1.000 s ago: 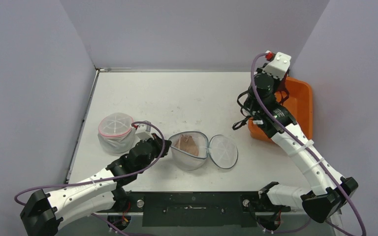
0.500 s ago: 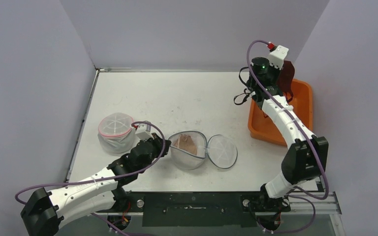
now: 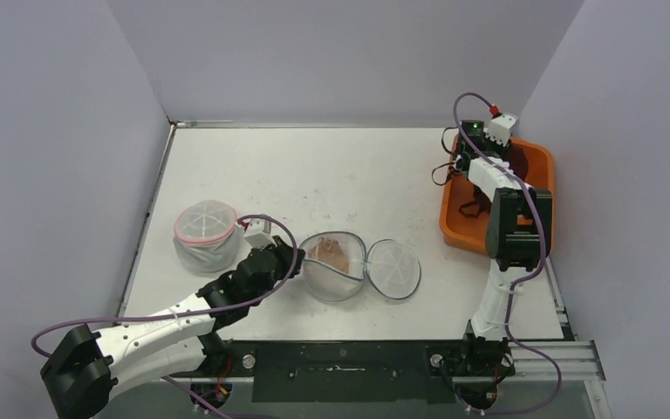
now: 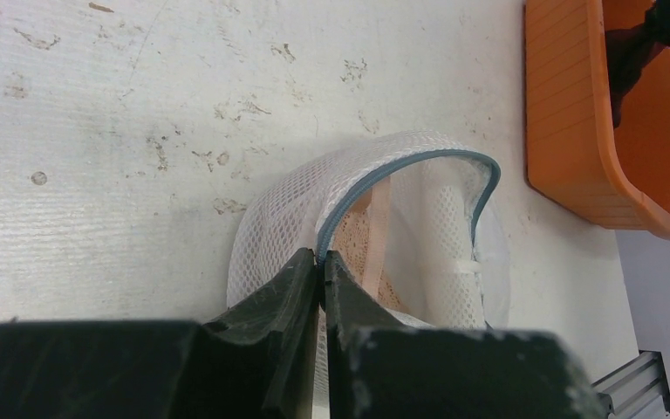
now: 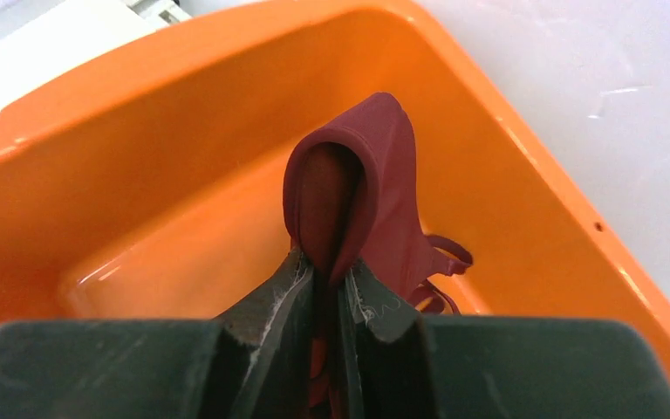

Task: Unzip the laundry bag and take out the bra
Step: Place the bra in the bin.

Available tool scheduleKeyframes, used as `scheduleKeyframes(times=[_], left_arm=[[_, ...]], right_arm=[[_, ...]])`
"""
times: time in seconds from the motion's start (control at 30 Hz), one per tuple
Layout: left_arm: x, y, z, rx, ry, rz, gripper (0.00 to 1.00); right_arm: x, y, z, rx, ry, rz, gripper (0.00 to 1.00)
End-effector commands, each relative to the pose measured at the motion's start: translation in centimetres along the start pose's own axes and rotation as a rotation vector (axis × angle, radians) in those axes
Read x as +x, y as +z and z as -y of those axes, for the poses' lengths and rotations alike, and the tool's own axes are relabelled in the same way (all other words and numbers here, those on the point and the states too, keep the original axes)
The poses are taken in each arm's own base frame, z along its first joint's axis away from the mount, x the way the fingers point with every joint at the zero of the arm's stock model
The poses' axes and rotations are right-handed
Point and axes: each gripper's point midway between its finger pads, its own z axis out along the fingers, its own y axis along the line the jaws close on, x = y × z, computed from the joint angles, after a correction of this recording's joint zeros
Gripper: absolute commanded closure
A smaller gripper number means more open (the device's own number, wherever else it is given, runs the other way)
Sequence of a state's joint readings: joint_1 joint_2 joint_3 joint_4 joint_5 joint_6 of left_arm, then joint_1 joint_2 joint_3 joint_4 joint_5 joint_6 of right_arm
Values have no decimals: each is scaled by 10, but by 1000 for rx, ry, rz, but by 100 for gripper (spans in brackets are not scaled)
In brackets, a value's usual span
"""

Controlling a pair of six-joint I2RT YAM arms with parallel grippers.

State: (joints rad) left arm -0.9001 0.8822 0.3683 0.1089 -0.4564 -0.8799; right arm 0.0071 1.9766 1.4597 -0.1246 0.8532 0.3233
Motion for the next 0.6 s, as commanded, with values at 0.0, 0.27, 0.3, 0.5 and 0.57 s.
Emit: scheduleKeyframes(times=[0.0, 0.27, 0.3, 0.5, 0.57], left_arm=[[-4, 2, 8, 28, -14, 18, 95], [-7, 2, 2, 13, -6, 36, 96], [-7, 2, 2, 11, -6, 38, 96], [-8, 2, 2, 9, -1, 43, 96], [-8, 2, 3, 15, -3, 39, 96]], right_arm=[[-12, 10, -21, -26, 73, 7, 95], [25, 31, -63, -97, 22, -87, 81], [28, 32, -66, -106, 21, -94, 72], [24, 27, -68, -136, 46, -95, 36], [16, 23, -66, -150, 62, -87, 28]])
